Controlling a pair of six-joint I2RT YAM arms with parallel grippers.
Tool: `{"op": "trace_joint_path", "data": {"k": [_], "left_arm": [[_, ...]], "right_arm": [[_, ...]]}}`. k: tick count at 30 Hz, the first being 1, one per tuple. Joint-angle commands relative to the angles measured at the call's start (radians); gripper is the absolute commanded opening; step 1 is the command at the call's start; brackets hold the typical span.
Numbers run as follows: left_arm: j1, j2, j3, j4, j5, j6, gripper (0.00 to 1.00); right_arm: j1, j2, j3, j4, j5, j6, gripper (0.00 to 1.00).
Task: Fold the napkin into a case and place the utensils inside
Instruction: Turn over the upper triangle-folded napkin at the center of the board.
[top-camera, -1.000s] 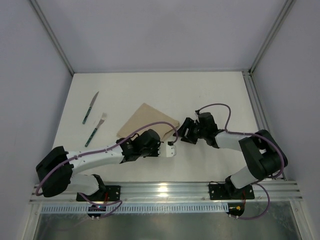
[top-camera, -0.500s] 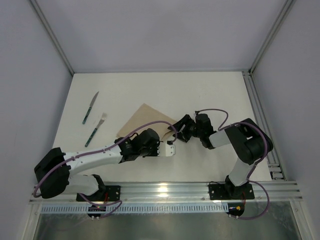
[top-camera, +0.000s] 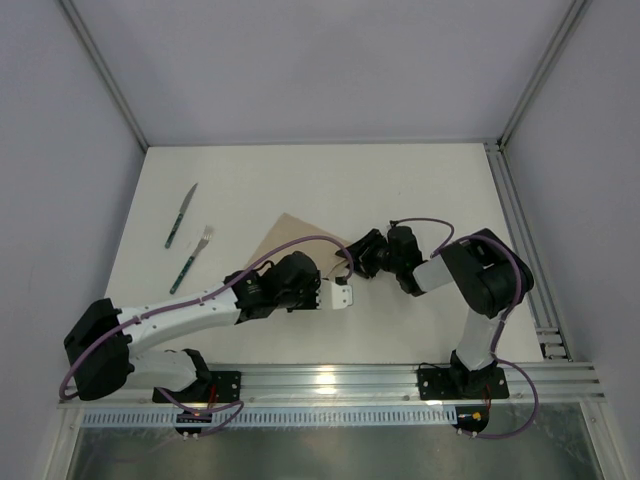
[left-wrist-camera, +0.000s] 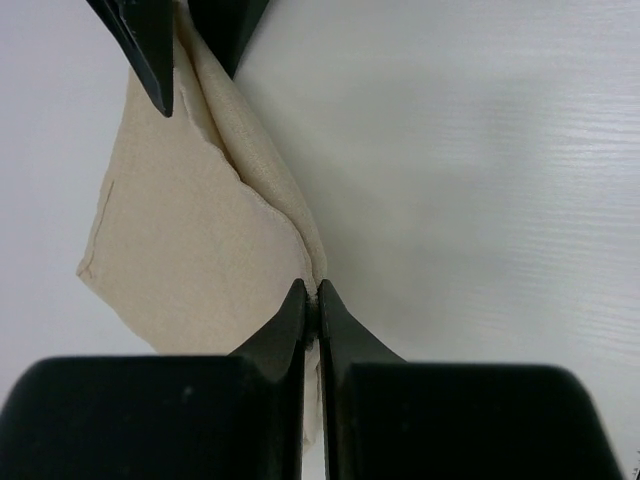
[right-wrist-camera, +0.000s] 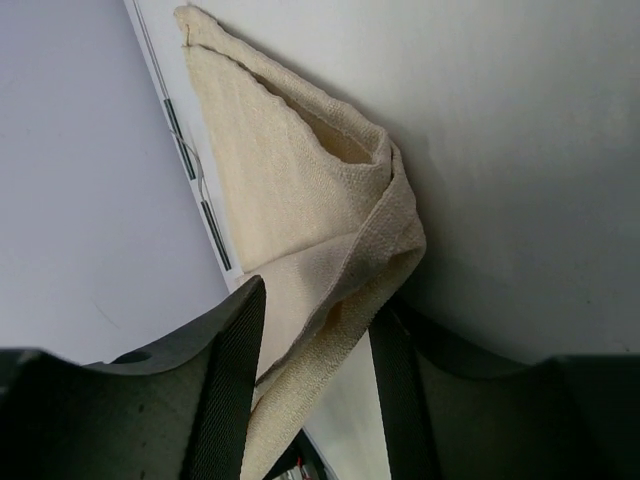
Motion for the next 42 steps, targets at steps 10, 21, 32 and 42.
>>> {"op": "trace_joint_path", "data": {"k": [10,21,32,42], "left_arm": [[0.005,-0.040,-0.047,-0.064,0.190,-0.015,0.00],[0.005,0.000,-0.093,-0.075,0.274,-0.001,0.07],[0.005,0.061,-0.111,-0.073,0.323,0.014,0.43],[0.075,-0.016,-0.082,-0.145,0.316,0.004,0.45]], "right_arm": [[0.003,0.054,0.017,-0.083,0.088,-0.056,0.10],[0.003,0.019,0.009,-0.058,0.054,-0.099,0.04],[0.001,-0.041,-0.026,-0.060,0.040,-0.134,0.04],[-0.013,-0.145,0.055,-0.248,0.019,-0.350,0.04]]}}
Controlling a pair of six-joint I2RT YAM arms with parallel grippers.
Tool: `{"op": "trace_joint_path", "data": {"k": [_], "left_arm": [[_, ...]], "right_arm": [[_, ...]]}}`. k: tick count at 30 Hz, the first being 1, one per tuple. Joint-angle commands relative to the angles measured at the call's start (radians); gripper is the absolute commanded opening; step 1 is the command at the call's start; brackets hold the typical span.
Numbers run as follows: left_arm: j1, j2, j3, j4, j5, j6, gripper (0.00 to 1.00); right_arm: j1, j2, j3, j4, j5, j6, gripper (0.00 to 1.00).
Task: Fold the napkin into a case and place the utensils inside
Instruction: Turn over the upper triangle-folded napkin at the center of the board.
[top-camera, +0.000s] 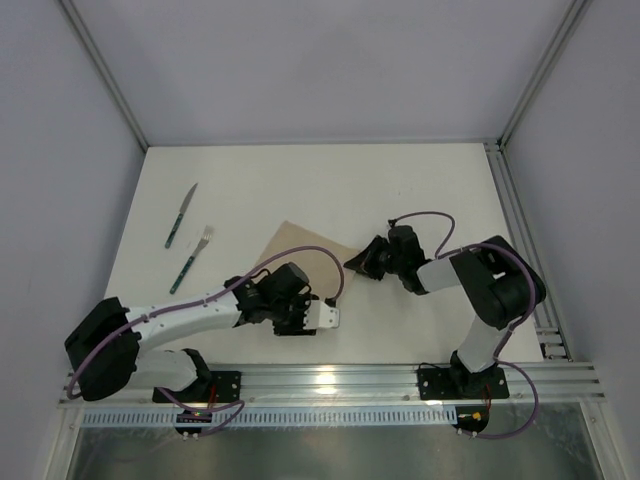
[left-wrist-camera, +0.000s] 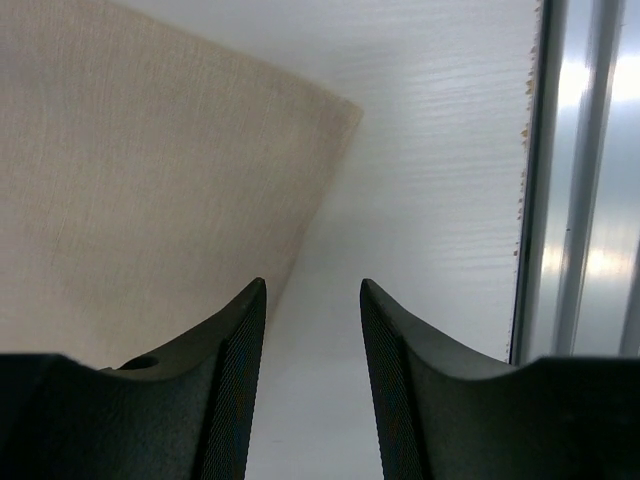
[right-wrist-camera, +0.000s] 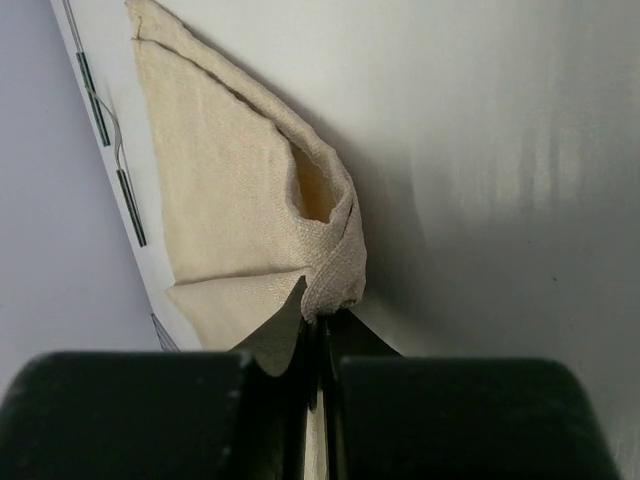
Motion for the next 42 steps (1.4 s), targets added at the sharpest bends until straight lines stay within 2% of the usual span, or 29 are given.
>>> {"op": "trace_joint_path", "data": {"k": [1,6,13,19,24,28,32,42], "left_arm": [[0.079,-0.033,0.030,-0.027,0.023,-0.007,0.45],[0.204,-0.068,0.025,-0.047,0.024,-0.027,0.44],[0.256,-0.105,0.036,-0.070,-0.029,-0.070,0.43],[0.282,-0.113,0.073,-0.105,-0.079,-0.082,0.43],[0.298,-0.115,0.104,-0.124,-0.116,-0.086,0.43],[0.304,-0.113,0.122,-0.135,-0.127,-0.092,0.43],[0.302,-0.113,0.133,-0.142,-0.139,-0.090,0.44],[0.304,-0.104,0.159,-0.173,-0.161,-0.075,0.44]], "right_arm": [[-0.019,-0.091,0.072,-0.106,-0.007,-0.169,0.04],[-0.080,-0.190,0.118,-0.296,-0.045,-0.344,0.04],[-0.214,-0.263,0.184,-0.492,-0.179,-0.504,0.04],[-0.360,-0.301,0.311,-0.852,-0.197,-0.691,0.04],[-0.513,-0.326,0.382,-1.002,-0.217,-0.804,0.04],[-0.562,-0.359,0.458,-1.159,-0.133,-0.906,0.04],[-0.588,-0.382,0.536,-1.247,-0.030,-0.958,0.04],[-0.592,-0.379,0.710,-1.430,0.459,-1.084,0.04]]}}
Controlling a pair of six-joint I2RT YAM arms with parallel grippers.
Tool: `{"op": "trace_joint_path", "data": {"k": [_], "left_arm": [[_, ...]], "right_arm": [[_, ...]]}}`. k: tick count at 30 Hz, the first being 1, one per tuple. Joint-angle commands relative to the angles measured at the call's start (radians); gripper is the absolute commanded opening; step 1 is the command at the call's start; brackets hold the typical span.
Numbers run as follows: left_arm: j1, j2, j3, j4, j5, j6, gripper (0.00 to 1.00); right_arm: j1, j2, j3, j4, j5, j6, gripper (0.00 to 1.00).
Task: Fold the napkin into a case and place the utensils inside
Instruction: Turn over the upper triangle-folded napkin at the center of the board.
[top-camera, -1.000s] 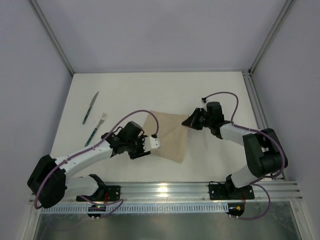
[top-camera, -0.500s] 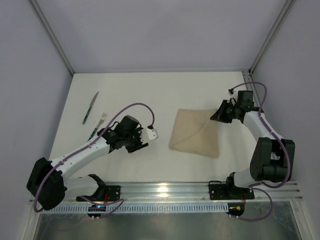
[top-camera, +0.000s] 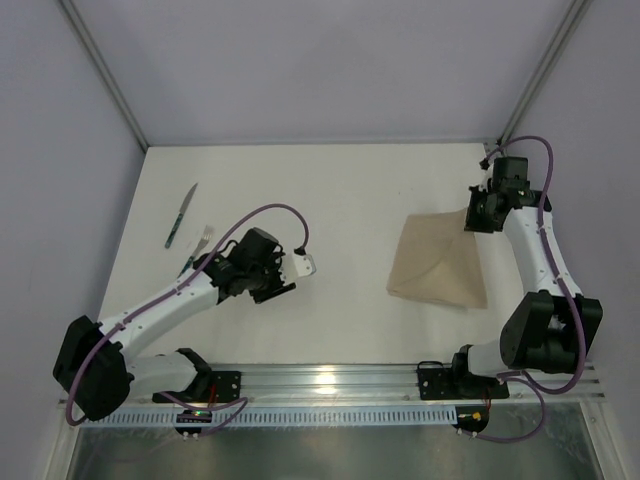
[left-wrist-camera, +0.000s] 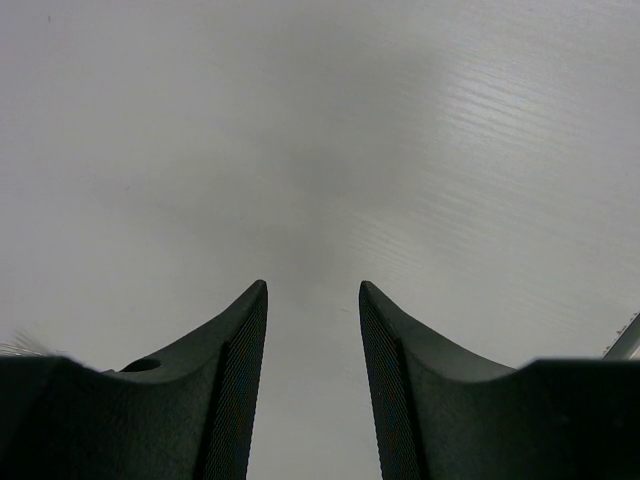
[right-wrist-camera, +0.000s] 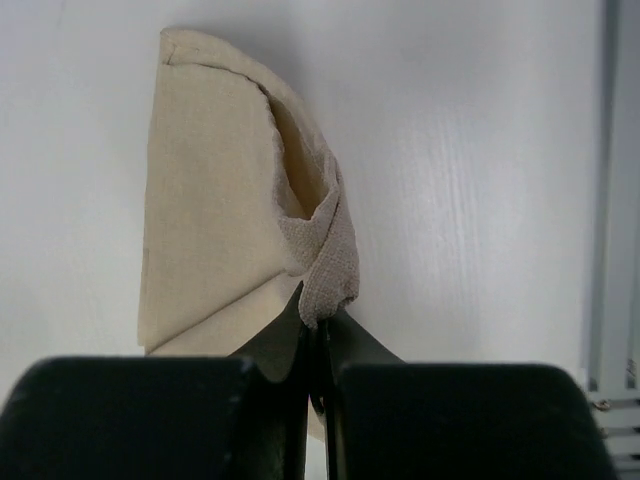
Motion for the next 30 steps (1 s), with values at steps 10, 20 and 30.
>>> {"op": "trace_joint_path", "data": {"k": [10,20,30], "left_arm": [[0.006,0.004,0.076,-0.046,-0.033,0.015,0.44],[0.008,0.006,0.085,-0.054,-0.071,0.016,0.44],[0.025,-0.010,0.101,-0.071,-0.125,0.009,0.44]], "right_arm": [[-0.006,0.022,0.226,-0.147,0.543,-0.148,0.04],[-0.004,0.087,0.363,-0.207,0.712,-0.193,0.04],[0.033,0.127,0.466,-0.209,0.832,-0.260,0.04]]}}
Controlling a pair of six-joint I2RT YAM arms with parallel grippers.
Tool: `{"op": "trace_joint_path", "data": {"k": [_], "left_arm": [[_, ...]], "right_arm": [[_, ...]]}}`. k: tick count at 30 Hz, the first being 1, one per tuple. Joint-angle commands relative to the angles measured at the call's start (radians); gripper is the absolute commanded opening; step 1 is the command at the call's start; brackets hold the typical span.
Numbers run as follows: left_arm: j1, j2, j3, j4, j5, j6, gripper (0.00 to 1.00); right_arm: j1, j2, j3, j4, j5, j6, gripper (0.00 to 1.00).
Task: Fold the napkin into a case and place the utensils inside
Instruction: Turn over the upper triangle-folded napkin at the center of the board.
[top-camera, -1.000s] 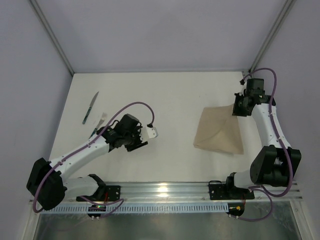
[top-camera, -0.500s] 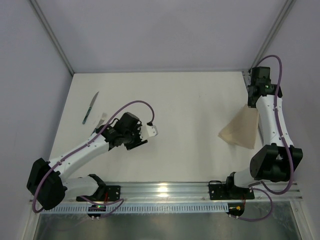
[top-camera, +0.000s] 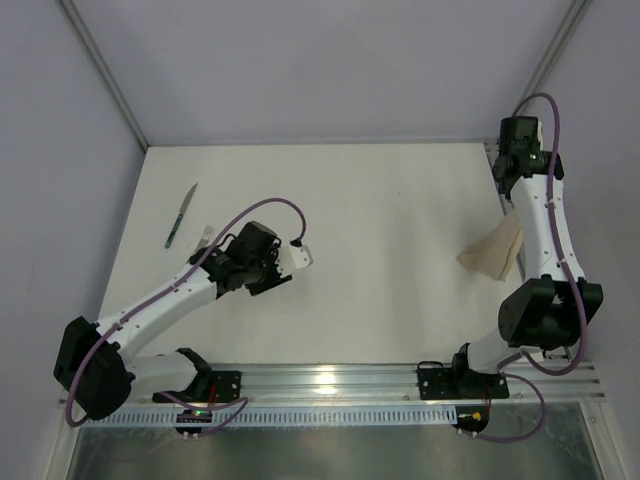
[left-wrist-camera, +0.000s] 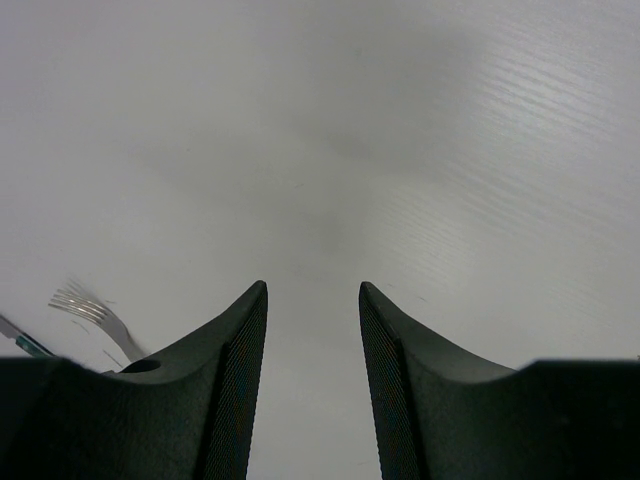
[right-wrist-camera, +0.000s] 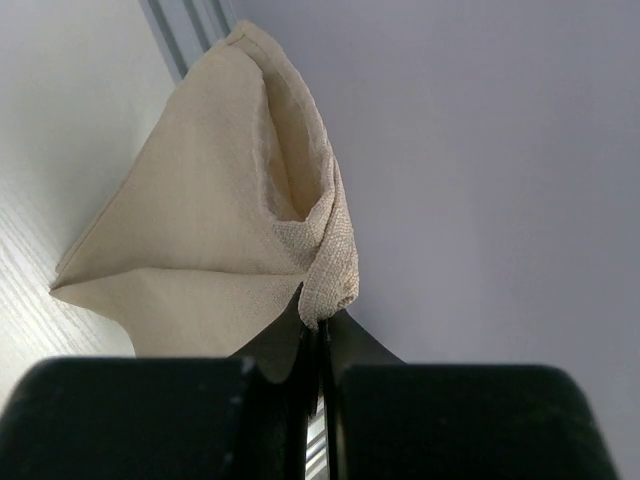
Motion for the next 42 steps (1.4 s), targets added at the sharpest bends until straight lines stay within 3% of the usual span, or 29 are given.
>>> {"op": "trace_joint_path", "data": {"k": [1,10,17,26,29,31,36,42], "left_arm": [[0.013,-0.015,0.038,-0.018,-0.024,0.005,0.44],[0.016,-0.011,0.038,-0.030,-0.045,0.012,0.44],[0.017,-0.007,0.042,-0.027,-0.044,0.008,0.44],[0.016,0.005,0.065,-0.028,-0.042,0.003,0.44],[0.025,-0.004,0.067,-0.022,-0.050,-0.012,0.44],[0.040,-0.008,0.072,-0.022,-0.059,-0.025,0.44],[0.068,-0.030,0.105,-0.056,-0.079,-0.064,0.44],[0.086,-0.039,0.121,-0.067,-0.114,-0.089,0.44]], "right_arm": [[0.004,-0.015,0.046,0.013,0.070,-0.049,0.04],[0.027,-0.029,0.029,0.065,0.170,-0.142,0.04],[0.058,0.002,0.165,0.078,0.242,-0.235,0.04],[0.122,0.023,-0.071,0.279,0.318,-0.383,0.04],[0.269,0.145,-0.079,0.271,0.410,-0.361,0.04],[0.367,0.253,-0.047,0.220,0.423,-0.249,0.04],[0.609,0.448,0.022,0.112,0.363,-0.013,0.04],[0.808,0.750,0.211,0.024,0.230,0.121,0.04]]}}
